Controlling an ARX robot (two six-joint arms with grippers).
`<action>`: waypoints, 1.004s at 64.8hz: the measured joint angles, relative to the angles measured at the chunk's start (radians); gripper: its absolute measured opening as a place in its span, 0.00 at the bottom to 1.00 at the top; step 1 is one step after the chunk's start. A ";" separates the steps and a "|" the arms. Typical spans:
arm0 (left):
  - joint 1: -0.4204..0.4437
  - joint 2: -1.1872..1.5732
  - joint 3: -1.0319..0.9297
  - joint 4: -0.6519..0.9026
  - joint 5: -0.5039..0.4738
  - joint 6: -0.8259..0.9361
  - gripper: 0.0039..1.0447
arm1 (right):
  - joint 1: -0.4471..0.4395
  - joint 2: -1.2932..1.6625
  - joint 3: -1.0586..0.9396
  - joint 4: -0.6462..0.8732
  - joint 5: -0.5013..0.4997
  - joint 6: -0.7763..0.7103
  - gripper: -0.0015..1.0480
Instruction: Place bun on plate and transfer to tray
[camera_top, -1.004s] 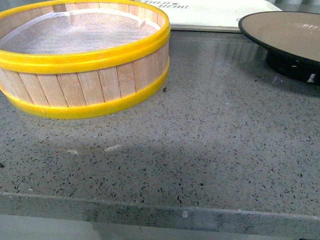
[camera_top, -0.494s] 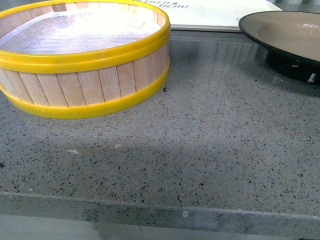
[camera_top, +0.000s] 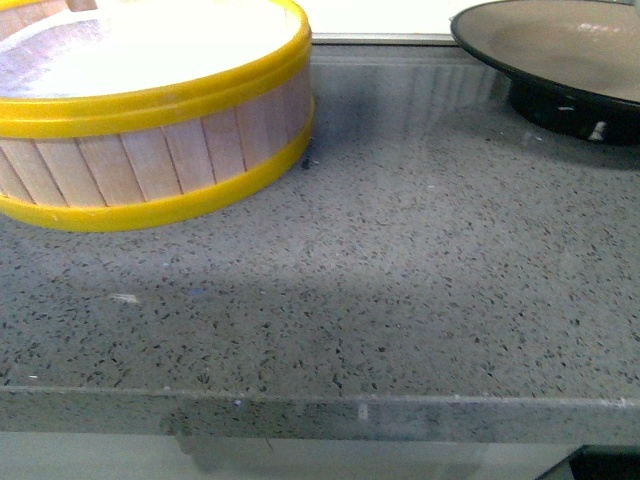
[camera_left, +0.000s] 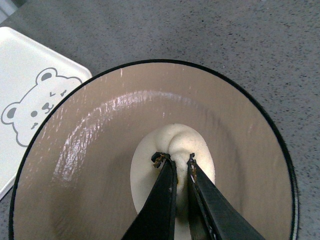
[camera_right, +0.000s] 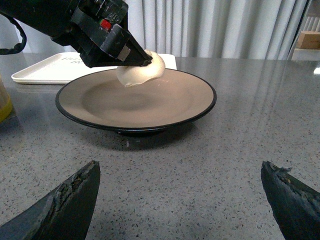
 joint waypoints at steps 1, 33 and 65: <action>0.000 0.003 0.003 0.000 -0.005 0.002 0.04 | 0.000 0.000 0.000 0.000 0.000 0.000 0.91; 0.013 0.068 0.107 -0.060 -0.050 0.057 0.04 | 0.000 0.000 0.000 0.000 0.000 0.000 0.91; 0.000 0.094 0.080 -0.066 -0.096 0.058 0.49 | 0.000 0.000 0.000 0.000 0.000 0.000 0.91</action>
